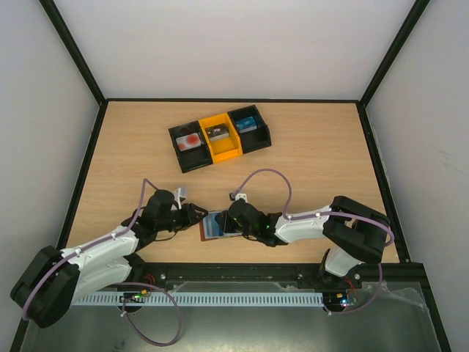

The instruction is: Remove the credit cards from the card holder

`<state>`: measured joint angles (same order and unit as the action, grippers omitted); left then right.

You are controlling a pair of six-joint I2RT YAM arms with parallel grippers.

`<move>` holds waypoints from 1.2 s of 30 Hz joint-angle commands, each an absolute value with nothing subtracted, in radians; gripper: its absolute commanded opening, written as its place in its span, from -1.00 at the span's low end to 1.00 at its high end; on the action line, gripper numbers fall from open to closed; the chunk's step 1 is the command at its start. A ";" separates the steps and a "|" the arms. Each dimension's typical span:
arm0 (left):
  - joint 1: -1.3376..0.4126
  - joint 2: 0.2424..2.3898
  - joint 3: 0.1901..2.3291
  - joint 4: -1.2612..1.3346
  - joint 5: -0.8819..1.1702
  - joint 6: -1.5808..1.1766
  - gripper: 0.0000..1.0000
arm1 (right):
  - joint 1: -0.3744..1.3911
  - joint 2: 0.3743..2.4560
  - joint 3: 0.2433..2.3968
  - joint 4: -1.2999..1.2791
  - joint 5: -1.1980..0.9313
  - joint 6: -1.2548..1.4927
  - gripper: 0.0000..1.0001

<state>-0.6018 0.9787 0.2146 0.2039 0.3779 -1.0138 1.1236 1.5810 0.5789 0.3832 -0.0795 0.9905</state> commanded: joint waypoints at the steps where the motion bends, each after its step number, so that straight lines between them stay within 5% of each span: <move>1: -0.611 0.991 0.202 0.283 0.445 -1.066 -0.38 | 1.119 1.588 0.588 0.345 -0.009 0.971 -0.50; 19: -0.612 1.291 0.137 0.458 0.451 -1.034 -0.68 | 1.117 1.641 0.538 0.390 -0.030 1.001 -0.51; 36: -0.612 1.209 0.131 0.349 0.375 -1.005 -0.73 | 1.110 1.640 0.520 0.507 -0.128 1.056 -0.52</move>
